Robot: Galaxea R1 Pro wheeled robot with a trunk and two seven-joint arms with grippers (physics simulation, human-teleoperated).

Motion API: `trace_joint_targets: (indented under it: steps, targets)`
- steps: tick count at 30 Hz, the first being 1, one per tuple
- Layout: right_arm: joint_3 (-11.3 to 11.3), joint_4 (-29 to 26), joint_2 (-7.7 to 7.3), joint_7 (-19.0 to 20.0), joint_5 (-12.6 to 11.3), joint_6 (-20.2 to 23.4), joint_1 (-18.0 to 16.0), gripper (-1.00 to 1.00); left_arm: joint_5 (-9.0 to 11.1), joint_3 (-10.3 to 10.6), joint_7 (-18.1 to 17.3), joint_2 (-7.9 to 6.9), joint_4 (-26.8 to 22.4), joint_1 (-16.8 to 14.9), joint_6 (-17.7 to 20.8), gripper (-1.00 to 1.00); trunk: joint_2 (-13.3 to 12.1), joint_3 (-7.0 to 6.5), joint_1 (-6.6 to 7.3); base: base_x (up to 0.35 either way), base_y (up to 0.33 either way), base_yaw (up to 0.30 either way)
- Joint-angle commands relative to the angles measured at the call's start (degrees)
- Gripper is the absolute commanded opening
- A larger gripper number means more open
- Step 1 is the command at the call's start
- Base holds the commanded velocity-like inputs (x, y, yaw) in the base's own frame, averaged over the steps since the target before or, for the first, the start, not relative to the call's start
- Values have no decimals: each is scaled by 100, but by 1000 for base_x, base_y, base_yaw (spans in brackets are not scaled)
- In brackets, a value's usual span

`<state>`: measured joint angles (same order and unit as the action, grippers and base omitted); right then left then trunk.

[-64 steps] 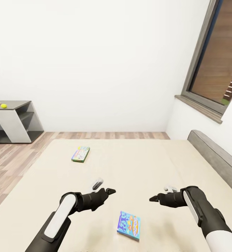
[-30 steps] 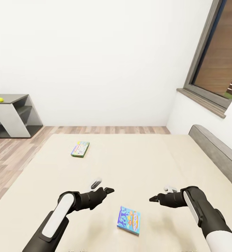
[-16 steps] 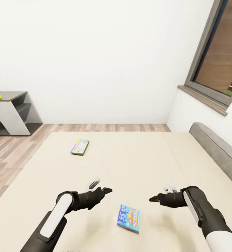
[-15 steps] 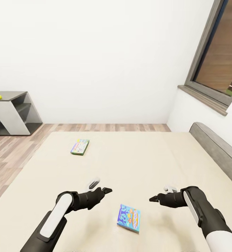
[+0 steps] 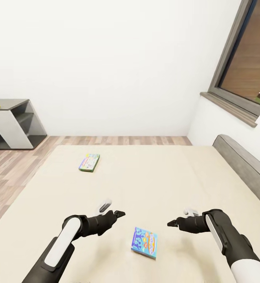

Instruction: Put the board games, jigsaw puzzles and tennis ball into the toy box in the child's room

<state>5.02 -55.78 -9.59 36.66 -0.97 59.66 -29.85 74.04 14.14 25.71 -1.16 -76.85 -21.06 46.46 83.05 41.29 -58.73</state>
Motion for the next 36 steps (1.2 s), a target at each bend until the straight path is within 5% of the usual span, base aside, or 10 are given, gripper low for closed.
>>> trace_joint_targets:
  steps: [1, 36]
  targets:
    - [7, -3, 1, 8, -9, 34, -3, 100, 62, 9, 56, -5, -6, -4, -5, 100, 3, 15, 0, 0, 0, 0]
    - [18, -11, -18, 10, -9, 34, 34, 100, 85, 79, -19, 44, 53, 14, -14, 100, 3, 264, 0, 0, 0, 0]
